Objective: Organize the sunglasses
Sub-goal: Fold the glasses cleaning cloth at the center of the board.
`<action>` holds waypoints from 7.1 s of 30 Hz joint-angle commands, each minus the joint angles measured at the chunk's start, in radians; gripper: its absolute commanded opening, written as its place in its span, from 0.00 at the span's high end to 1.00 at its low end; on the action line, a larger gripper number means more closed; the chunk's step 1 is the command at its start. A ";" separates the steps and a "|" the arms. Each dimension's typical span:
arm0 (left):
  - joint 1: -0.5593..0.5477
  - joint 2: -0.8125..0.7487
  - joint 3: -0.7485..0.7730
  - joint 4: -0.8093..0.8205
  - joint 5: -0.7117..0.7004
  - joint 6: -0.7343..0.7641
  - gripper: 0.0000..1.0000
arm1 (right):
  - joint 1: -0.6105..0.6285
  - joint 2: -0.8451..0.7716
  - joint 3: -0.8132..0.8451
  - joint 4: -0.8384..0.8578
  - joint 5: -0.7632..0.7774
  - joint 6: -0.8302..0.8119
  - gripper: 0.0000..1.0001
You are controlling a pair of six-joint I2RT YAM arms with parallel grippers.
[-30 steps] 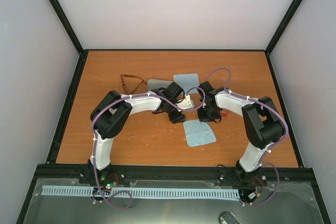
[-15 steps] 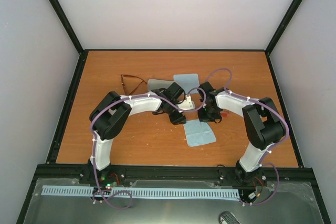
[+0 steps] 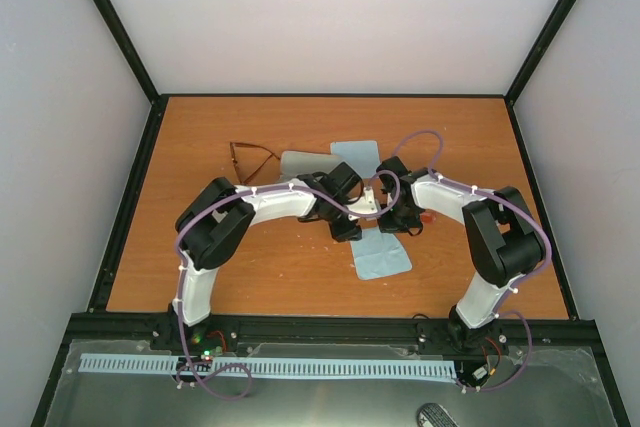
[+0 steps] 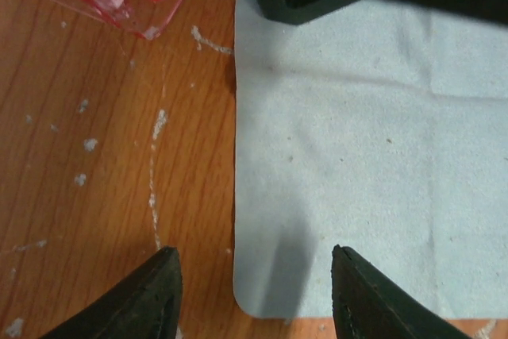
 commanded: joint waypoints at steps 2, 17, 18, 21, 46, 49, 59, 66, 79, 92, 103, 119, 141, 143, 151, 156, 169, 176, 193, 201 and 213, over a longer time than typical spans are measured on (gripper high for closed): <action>-0.034 0.045 0.048 -0.020 -0.081 0.011 0.51 | 0.005 0.006 -0.029 0.001 0.021 0.010 0.97; -0.034 0.023 -0.005 -0.091 -0.149 0.013 0.57 | 0.005 -0.015 -0.035 0.000 0.019 0.016 0.97; -0.034 0.013 -0.014 -0.092 -0.147 0.019 0.56 | 0.005 -0.015 -0.036 0.000 0.019 0.017 0.97; -0.034 0.006 -0.023 -0.110 -0.137 0.034 0.55 | 0.004 -0.017 -0.034 0.001 0.020 0.018 0.97; -0.034 0.030 -0.085 -0.111 -0.123 0.037 0.63 | 0.004 -0.053 -0.043 0.028 -0.005 0.044 0.97; -0.035 0.045 -0.073 -0.103 -0.122 0.038 0.64 | 0.005 -0.057 -0.043 0.024 0.000 0.042 0.97; -0.033 0.066 -0.041 -0.114 -0.090 0.033 0.88 | 0.005 -0.060 -0.053 0.030 -0.005 0.045 0.97; -0.030 0.035 -0.047 -0.122 -0.074 0.046 0.99 | 0.004 -0.061 -0.046 0.028 0.002 0.047 0.97; 0.083 -0.061 -0.005 -0.109 -0.085 0.057 1.00 | 0.003 -0.053 -0.008 0.030 0.009 0.043 0.97; 0.030 -0.022 0.017 -0.156 0.058 0.002 0.54 | -0.011 -0.047 -0.033 0.030 0.021 0.062 0.97; -0.009 0.055 0.073 -0.143 0.015 -0.014 0.53 | -0.030 -0.060 -0.064 0.044 0.013 0.065 0.97; -0.036 0.077 0.075 -0.153 0.005 -0.018 0.91 | -0.043 -0.076 -0.080 0.057 0.000 0.078 0.97; 0.094 -0.026 0.020 -0.091 -0.138 0.051 0.99 | -0.035 -0.037 -0.006 0.136 -0.115 0.015 0.97; 0.104 -0.034 0.013 -0.080 -0.144 0.059 1.00 | -0.029 -0.015 0.022 0.138 -0.127 -0.005 0.97; 0.117 -0.055 0.016 -0.042 -0.174 0.067 0.99 | -0.020 0.050 0.095 0.155 -0.156 -0.061 0.97; 0.117 -0.099 0.009 -0.032 -0.152 0.041 1.00 | -0.020 0.042 0.070 0.151 -0.147 -0.085 0.97; 0.088 -0.186 -0.123 -0.018 -0.089 -0.008 0.99 | -0.016 -0.049 -0.039 0.199 -0.170 -0.072 0.97; 0.068 -0.210 -0.170 -0.006 -0.095 -0.013 0.99 | -0.007 -0.110 -0.087 0.217 -0.202 -0.076 0.97; 0.016 -0.227 -0.230 0.016 -0.094 -0.027 0.91 | 0.025 -0.138 -0.183 0.246 -0.237 -0.053 0.79; 0.008 -0.249 -0.246 0.018 -0.098 -0.029 0.90 | 0.025 -0.200 -0.213 0.280 -0.264 -0.031 0.79; -0.008 -0.267 -0.275 0.030 -0.078 -0.035 0.89 | 0.024 -0.261 -0.276 0.297 -0.279 -0.004 0.79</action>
